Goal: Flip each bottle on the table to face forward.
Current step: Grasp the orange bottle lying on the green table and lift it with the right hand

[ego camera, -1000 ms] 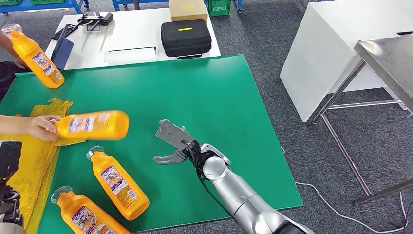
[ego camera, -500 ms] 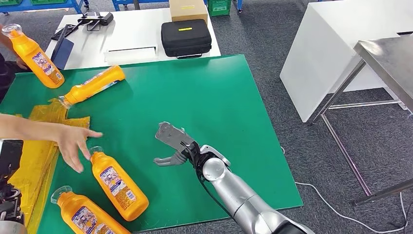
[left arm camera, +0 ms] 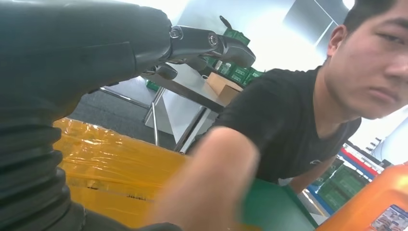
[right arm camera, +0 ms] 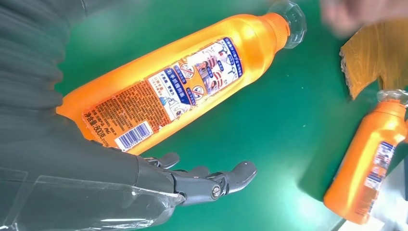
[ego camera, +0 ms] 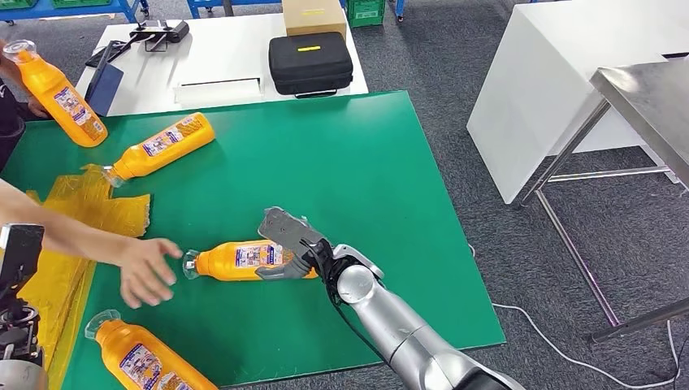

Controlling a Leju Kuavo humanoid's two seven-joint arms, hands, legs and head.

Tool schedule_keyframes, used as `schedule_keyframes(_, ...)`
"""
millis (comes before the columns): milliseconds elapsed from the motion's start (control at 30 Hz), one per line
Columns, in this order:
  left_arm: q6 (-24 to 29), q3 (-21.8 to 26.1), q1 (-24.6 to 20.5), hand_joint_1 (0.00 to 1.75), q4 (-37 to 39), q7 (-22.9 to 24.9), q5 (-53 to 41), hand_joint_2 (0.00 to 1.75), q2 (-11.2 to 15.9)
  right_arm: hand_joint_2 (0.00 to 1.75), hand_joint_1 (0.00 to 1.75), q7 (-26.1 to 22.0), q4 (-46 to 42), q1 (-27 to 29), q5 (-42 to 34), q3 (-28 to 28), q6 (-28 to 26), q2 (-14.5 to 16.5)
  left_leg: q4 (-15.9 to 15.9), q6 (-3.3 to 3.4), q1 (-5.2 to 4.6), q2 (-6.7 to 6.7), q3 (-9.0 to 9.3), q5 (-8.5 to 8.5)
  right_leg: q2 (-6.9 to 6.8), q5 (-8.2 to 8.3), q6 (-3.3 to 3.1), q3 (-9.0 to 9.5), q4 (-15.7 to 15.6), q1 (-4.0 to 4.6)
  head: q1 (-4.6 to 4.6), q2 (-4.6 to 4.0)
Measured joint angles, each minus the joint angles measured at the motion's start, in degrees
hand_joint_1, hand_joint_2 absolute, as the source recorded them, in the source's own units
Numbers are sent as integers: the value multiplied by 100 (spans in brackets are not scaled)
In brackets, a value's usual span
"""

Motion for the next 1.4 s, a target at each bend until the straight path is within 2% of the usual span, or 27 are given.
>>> schedule_keyframes(667,0,31,-61,0,51,-63,-60,175,-19,175,0,-7,26,1,2,8,-12,-14,0,0,0,0,0,0,0,0,0,0,0,0,1,0)
schedule_keyframes(1000,0,68,-58,0,51,-85,-48,175,-51,175,0,54,25,1,256,131,-126,-36,0,0,0,0,-1,0,0,0,0,0,0,0,1,0)
schedule_keyframes(1167,0,86,40,0,38,-85,194,175,-34,175,0,-91,-450,167,706,311,-333,-102,0,-1,0,2,-2,-1,2,0,0,0,1,-1,1,0)
schedule_keyframes(1300,0,86,217,0,5,-85,448,175,20,175,0,267,-1148,365,1328,727,-296,-235,-1,-3,1,3,-2,-4,3,-3,-2,-4,0,0,-1,0)
schedule_keyframes(1400,0,85,288,0,-15,-85,481,175,48,175,0,501,-1272,392,1541,961,-287,-305,-1,-3,0,0,-5,-4,1,-4,-3,-4,-1,0,0,0)
